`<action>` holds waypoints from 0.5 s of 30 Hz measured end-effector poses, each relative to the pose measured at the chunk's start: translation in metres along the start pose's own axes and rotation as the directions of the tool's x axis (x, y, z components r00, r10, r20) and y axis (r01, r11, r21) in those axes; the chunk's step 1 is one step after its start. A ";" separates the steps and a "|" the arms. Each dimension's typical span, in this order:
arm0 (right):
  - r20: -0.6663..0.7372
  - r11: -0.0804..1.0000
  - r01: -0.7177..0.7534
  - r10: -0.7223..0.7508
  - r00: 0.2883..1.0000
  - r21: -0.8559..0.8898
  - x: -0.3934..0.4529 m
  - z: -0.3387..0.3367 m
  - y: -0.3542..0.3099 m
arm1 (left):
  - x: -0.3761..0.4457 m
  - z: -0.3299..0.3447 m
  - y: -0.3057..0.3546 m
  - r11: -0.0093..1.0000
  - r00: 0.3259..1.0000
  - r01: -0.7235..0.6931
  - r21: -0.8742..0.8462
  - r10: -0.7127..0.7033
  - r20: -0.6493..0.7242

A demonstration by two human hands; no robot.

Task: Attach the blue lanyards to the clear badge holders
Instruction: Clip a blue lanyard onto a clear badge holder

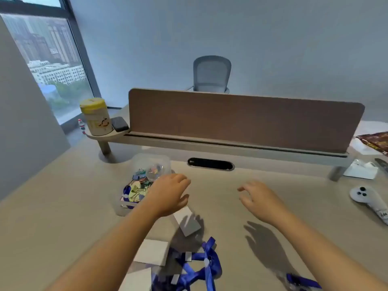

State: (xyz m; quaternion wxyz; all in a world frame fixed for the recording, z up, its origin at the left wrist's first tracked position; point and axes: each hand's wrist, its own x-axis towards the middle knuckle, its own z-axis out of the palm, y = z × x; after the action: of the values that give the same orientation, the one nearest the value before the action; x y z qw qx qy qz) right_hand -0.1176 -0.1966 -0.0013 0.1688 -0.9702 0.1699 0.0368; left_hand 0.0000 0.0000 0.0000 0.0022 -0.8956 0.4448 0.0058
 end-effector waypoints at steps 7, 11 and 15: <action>0.166 0.997 -0.071 0.074 0.983 -0.024 0.015 0.064 0.032 | 0.012 0.091 0.002 0.957 0.907 0.290 -0.021 -0.267 0.326; 0.206 0.996 -0.085 0.087 0.975 -0.018 0.026 0.087 0.039 | 0.021 0.124 0.007 0.772 0.749 0.616 -0.156 -0.513 0.419; 0.214 0.996 -0.094 0.090 0.973 0.006 0.034 0.098 0.040 | 0.035 0.133 0.016 0.569 0.618 0.781 -0.258 -0.640 0.457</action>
State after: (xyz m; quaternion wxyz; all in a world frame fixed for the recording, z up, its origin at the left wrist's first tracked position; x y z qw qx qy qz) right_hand -0.1007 -0.2089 -0.1106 0.1920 -0.9503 0.1959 0.1469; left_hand 0.0069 -0.0361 -0.1330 -0.1243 -0.9613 0.0209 0.2448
